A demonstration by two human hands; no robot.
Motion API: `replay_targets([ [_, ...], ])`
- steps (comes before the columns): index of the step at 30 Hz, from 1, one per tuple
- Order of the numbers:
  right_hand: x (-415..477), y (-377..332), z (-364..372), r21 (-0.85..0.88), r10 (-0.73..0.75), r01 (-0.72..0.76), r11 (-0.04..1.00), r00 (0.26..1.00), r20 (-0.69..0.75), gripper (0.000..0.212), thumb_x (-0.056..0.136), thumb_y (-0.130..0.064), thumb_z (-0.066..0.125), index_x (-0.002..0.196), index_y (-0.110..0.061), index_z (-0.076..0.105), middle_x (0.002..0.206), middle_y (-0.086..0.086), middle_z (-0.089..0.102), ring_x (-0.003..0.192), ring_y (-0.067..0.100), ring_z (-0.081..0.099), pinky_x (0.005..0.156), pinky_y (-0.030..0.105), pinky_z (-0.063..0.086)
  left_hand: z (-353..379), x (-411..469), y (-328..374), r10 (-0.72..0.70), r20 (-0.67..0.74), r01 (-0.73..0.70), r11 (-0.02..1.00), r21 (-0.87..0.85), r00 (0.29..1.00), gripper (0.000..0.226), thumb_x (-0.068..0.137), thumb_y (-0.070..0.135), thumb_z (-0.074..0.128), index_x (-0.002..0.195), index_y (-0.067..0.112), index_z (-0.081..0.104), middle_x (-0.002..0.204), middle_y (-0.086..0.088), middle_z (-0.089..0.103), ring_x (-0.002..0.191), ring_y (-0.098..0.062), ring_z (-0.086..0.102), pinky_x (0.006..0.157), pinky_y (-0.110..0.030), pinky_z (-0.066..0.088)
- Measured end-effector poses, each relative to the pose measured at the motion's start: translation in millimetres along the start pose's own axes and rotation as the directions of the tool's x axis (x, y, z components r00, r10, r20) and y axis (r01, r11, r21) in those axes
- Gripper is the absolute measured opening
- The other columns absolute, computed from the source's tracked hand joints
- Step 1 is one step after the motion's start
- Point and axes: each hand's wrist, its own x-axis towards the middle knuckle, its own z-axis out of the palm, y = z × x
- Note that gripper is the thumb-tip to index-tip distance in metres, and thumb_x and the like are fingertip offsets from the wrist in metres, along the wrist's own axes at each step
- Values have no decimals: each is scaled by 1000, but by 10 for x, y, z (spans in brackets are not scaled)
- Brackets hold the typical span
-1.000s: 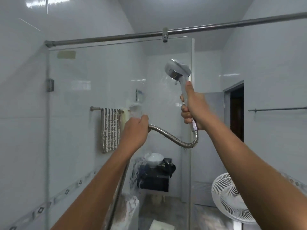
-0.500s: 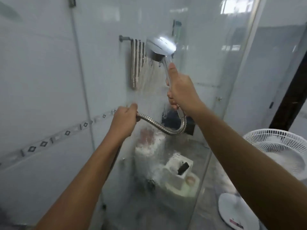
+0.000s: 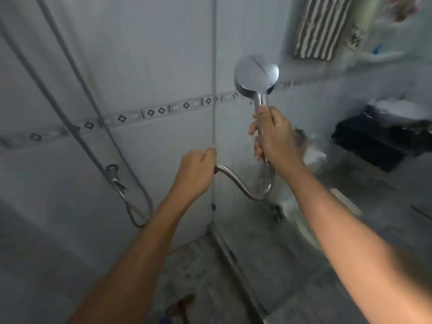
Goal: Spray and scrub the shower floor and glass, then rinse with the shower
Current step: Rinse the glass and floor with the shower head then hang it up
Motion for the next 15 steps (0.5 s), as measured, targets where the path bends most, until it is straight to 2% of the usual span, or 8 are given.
replay_targets([
  [3, -157, 231, 248, 89, 76, -85, 992, 992, 97, 33, 108, -39, 40, 100, -10, 54, 76, 2, 57, 42, 17, 46, 37, 27, 38, -119, -326, -204, -61, -52, 65, 995, 71, 997, 60, 102, 33, 44, 46, 13, 44, 39, 5, 38, 38, -10, 36, 50, -32, 29],
  [5, -313, 400, 486, 163, 138, -161, 973, 980, 144, 30, 107, -38, 40, 95, -13, 52, 70, 2, 53, 40, 16, 41, 39, 25, 36, -257, -526, -427, -136, -75, 143, 985, 97, 988, 63, 103, 34, 44, 44, 14, 42, 36, 4, 37, 36, -7, 33, 47, -30, 28],
  [8, -603, 676, 834, 240, 247, -284, 928, 953, 175, 29, 105, -38, 38, 91, -14, 49, 62, 0, 49, 38, 17, 37, 39, 23, 34, -465, -859, -788, -230, -112, 243, 961, 131, 967, 65, 104, 34, 44, 43, 14, 44, 43, 2, 43, 43, -11, 40, 47, -24, 30],
  [13, -1327, 1151, 1426, 216, 452, -514, 830, 848, 277, 36, 105, -42, 38, 86, -14, 49, 59, 2, 47, 38, 18, 36, 41, 25, 34, -714, -1542, -1541, -446, -155, 466, 875, 131, 882, 63, 104, 33, 46, 43, 16, 45, 35, 6, 47, 49, -16, 47, 56, -31, 30],
  [15, -1673, 1309, 1651, 202, 507, -579, 790, 802, 316, 45, 104, -52, 38, 82, -14, 47, 58, 4, 45, 38, 18, 36, 39, 25, 34, -805, -1864, -1862, -491, -181, 518, 840, 160, 852, 60, 104, 27, 47, 45, 16, 44, 43, 1, 52, 61, -28, 55, 60, -32, 32],
])
